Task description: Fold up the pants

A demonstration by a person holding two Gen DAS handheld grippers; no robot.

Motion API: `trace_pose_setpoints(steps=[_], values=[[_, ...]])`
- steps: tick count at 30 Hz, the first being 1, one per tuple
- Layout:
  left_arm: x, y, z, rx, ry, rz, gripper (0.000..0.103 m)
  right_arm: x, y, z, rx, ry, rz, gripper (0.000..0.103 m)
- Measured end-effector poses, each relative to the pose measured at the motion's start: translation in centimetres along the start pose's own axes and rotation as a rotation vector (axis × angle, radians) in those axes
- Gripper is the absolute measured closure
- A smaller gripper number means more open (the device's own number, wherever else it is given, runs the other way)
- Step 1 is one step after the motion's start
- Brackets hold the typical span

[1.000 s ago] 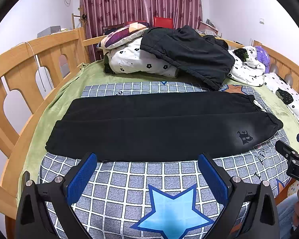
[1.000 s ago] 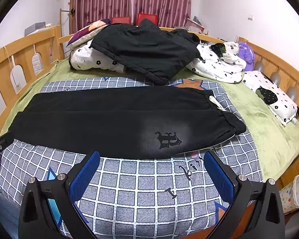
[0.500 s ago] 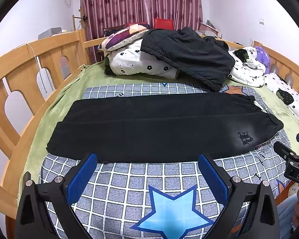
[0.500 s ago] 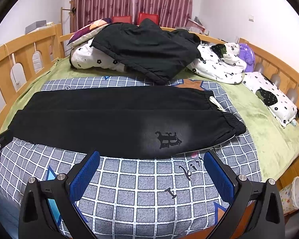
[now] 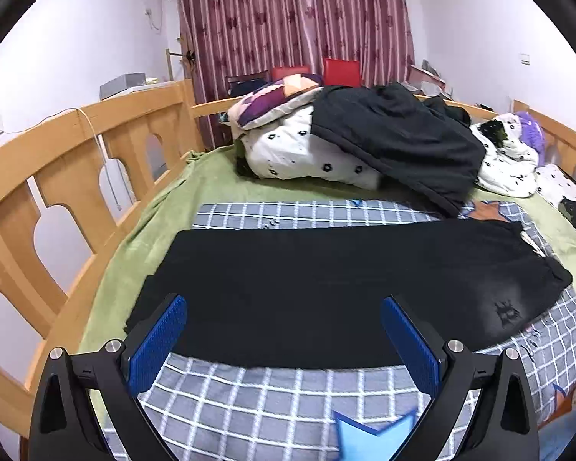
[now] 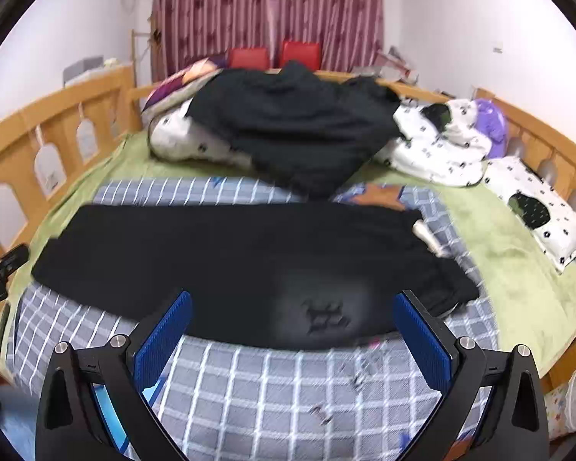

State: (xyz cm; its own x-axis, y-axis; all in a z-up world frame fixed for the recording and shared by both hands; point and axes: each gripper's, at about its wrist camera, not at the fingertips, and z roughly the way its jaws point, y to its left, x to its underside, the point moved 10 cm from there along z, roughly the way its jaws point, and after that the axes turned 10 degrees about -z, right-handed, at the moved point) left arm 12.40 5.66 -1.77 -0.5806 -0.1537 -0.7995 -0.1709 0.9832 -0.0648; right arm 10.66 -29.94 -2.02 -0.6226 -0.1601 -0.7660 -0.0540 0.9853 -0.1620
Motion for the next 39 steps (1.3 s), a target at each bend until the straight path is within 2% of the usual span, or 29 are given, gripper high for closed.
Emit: trace_pose_setpoints(steps=[3, 5, 7, 10, 11, 12, 14, 17, 19, 21, 24, 28, 31, 34, 35, 36, 37, 39], values=[[0.1, 2.2, 2.0, 0.013, 0.045, -0.042, 0.001, -0.9, -3.2, 0.8, 0.0, -0.017, 0.056, 0.001], [0.9, 3.6, 3.7, 0.026, 0.07, -0.069, 0.001, -0.6, -5.9, 2.0, 0.021, -0.02, 0.103, 0.001], [2.2, 5.3, 5.6, 0.008, 0.088, -0.085, 0.001, 0.4, -7.8, 3.4, 0.027, -0.016, 0.132, 0.001], [5.0, 7.7, 8.7, -0.007, 0.132, -0.08, 0.003, 3.5, -9.9, 6.6, 0.011, 0.025, 0.13, 0.001], [6.2, 8.6, 9.9, -0.005, 0.154, -0.091, 0.004, 4.9, -10.5, 7.7, 0.016, 0.05, 0.129, 0.001], [7.4, 9.4, 10.9, 0.004, 0.167, -0.111, 0.01, 6.3, -11.1, 8.7, 0.021, 0.073, 0.131, 0.001], [9.4, 10.7, 12.2, -0.002, 0.197, -0.137, 0.011, 9.7, -11.9, 10.8, 0.036, 0.138, 0.14, 0.001], [12.1, 12.2, 13.7, 0.027, 0.226, -0.197, 0.011, 13.4, -13.1, 12.2, 0.067, 0.173, 0.196, 0.014], [13.4, 13.0, 14.1, 0.049, 0.237, -0.244, 0.011, 15.4, -13.5, 13.0, 0.038, 0.181, 0.258, 0.025], [14.1, 13.8, 14.6, 0.054, 0.239, -0.29, 0.015, 16.5, -13.9, 13.4, 0.042, 0.181, 0.29, 0.03], [14.6, 14.4, 15.0, 0.067, 0.236, -0.342, 0.018, 16.7, -14.3, 13.9, 0.057, 0.141, 0.295, 0.03], [14.7, 14.2, 16.8, 0.168, 0.288, -0.451, 0.023, 16.4, -14.1, 15.3, -0.012, 0.144, 0.351, 0.03], [14.5, 13.9, 18.3, 0.198, 0.31, -0.517, 0.034, 15.9, -14.1, 16.8, -0.066, 0.138, 0.431, 0.03], [14.2, 13.6, 20.1, 0.205, 0.321, -0.576, 0.05, 15.3, -14.1, 18.6, -0.077, 0.138, 0.453, 0.031], [14.1, 13.7, 20.8, 0.192, 0.33, -0.596, 0.058, 15.2, -13.9, 19.5, -0.089, 0.145, 0.463, 0.034], [14.0, 13.7, 21.2, 0.189, 0.337, -0.609, 0.077, 15.1, -13.7, 20.1, -0.099, 0.157, 0.467, 0.048], [13.8, 13.7, 21.4, 0.19, 0.344, -0.617, 0.09, 15.0, -13.4, 20.8, -0.112, 0.174, 0.47, 0.064], [12.4, 13.6, 21.0, 0.241, 0.32, -0.647, 0.094, 14.2, -13.1, 21.1, -0.102, 0.171, 0.465, 0.071]])
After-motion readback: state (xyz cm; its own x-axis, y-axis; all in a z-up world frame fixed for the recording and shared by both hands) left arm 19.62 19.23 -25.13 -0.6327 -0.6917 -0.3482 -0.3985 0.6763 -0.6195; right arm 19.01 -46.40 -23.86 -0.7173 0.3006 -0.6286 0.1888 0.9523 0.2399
